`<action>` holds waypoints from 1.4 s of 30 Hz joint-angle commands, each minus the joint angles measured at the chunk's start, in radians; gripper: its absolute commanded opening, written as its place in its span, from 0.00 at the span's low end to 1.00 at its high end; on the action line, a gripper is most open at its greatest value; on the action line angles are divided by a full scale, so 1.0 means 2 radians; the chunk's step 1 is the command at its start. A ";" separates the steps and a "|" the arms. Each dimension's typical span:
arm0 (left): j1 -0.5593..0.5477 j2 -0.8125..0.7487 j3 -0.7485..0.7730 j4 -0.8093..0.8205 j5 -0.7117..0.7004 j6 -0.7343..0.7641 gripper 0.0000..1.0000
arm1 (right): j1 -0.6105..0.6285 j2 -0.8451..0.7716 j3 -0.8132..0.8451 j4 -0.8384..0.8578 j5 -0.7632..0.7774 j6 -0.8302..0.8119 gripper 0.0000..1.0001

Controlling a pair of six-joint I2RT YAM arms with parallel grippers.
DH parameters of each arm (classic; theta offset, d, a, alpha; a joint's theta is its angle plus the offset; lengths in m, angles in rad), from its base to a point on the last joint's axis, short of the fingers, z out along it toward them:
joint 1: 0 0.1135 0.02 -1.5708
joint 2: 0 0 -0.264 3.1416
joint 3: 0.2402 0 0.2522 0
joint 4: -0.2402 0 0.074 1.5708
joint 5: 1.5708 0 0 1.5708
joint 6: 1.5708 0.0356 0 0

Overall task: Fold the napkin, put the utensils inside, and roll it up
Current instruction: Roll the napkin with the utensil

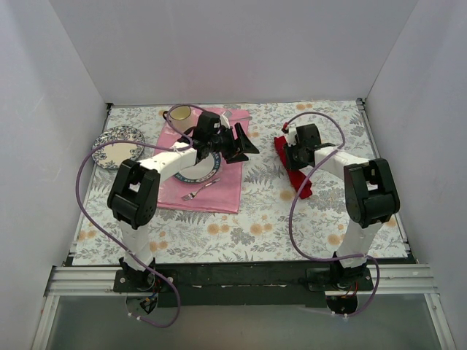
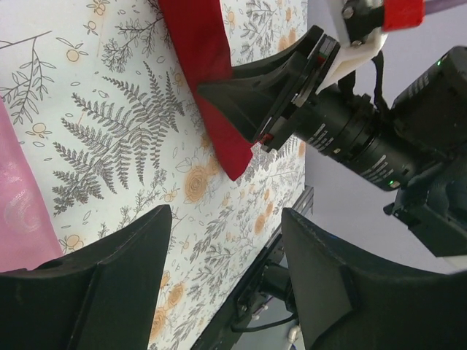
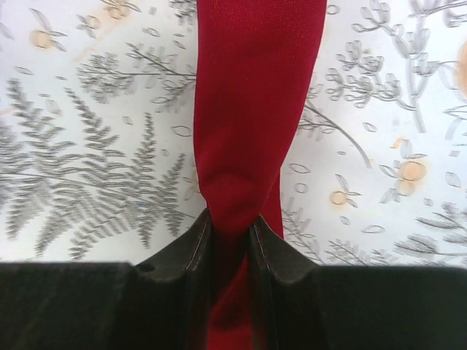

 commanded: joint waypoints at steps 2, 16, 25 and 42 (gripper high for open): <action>0.000 0.012 0.016 0.015 0.029 0.002 0.60 | -0.028 -0.003 0.004 -0.026 -0.204 0.112 0.09; -0.006 0.092 0.059 0.067 0.091 -0.042 0.53 | -0.054 0.024 -0.049 0.069 -0.329 0.196 0.09; -0.010 0.171 0.123 0.071 0.090 -0.043 0.46 | -0.050 0.017 -0.038 0.032 -0.276 0.171 0.20; -0.011 0.266 0.185 0.040 0.045 -0.021 0.37 | -0.012 -0.010 0.004 -0.072 -0.169 0.129 0.52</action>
